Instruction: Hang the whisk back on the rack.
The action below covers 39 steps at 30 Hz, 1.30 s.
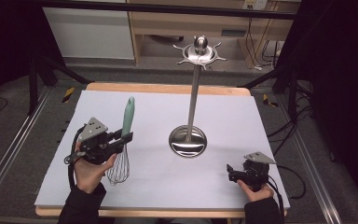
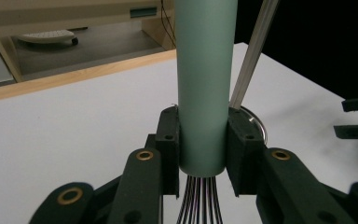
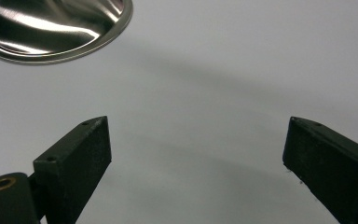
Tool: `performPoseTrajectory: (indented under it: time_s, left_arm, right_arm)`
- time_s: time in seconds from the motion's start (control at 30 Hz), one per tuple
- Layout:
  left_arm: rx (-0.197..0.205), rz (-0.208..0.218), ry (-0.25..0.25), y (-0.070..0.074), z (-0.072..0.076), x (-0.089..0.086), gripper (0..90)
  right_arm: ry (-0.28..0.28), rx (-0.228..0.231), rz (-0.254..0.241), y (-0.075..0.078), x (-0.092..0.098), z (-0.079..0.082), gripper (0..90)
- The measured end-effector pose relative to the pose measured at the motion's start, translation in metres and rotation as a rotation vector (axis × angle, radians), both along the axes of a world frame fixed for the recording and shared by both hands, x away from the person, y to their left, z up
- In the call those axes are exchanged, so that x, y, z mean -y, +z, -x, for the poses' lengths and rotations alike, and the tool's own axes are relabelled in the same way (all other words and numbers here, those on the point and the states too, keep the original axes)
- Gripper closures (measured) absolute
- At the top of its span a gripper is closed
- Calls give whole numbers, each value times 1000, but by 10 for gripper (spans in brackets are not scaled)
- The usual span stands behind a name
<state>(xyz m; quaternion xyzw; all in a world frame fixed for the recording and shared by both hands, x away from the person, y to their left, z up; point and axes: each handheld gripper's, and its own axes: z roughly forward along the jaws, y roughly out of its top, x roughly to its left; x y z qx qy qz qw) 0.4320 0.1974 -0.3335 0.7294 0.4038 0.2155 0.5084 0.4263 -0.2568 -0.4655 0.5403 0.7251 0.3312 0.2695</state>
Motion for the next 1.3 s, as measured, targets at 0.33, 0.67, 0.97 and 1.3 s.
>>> performPoseTrajectory:
  time_s: [0.33,0.67,0.97,1.3]
  left_arm:
    - [44,26,-34,25,-5,7,685]
    - [89,42,-81,51,-12,29,685]
    - [113,14,-102,65,-16,48,685]
    - [123,25,-122,74,-21,62,685]
  right_arm:
    - [0,1,1,0,0,-1,81]
    - [-1,-1,1,0,0,-1,81]
    - [2,1,-1,0,0,-1,81]
    - [1,-1,-3,0,0,-2,81]
